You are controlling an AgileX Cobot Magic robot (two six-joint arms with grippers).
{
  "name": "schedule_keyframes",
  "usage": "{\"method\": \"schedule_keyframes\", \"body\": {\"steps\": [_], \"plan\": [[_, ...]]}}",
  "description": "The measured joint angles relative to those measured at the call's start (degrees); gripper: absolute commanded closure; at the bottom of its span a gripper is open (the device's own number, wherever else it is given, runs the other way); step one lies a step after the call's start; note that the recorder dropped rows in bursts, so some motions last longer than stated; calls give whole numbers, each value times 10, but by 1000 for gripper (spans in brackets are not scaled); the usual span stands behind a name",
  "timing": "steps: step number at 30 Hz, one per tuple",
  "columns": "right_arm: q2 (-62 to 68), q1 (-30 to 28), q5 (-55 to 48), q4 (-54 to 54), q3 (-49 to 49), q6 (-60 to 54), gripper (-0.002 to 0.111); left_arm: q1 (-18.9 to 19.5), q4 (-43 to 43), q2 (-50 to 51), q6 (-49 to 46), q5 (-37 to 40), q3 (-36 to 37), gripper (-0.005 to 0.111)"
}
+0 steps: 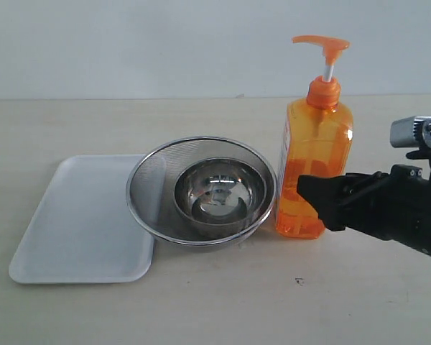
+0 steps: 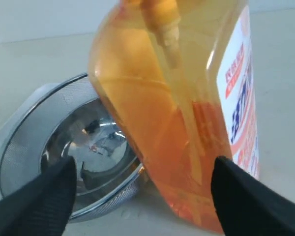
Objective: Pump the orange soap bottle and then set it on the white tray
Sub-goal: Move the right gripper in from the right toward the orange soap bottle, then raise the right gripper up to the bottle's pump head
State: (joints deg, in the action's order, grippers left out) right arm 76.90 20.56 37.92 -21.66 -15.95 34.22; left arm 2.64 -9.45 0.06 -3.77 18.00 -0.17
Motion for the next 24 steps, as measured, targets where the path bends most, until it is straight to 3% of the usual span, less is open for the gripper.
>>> {"method": "schedule_keyframes", "body": {"steps": [6, 24], "plan": [[0, 0, 35, -10, 0, 33, 39, 0, 0, 0, 0, 0, 0, 102], [0, 0, 2, 17, -25, 9, 39, 0, 0, 0, 0, 0, 0, 102]]}}
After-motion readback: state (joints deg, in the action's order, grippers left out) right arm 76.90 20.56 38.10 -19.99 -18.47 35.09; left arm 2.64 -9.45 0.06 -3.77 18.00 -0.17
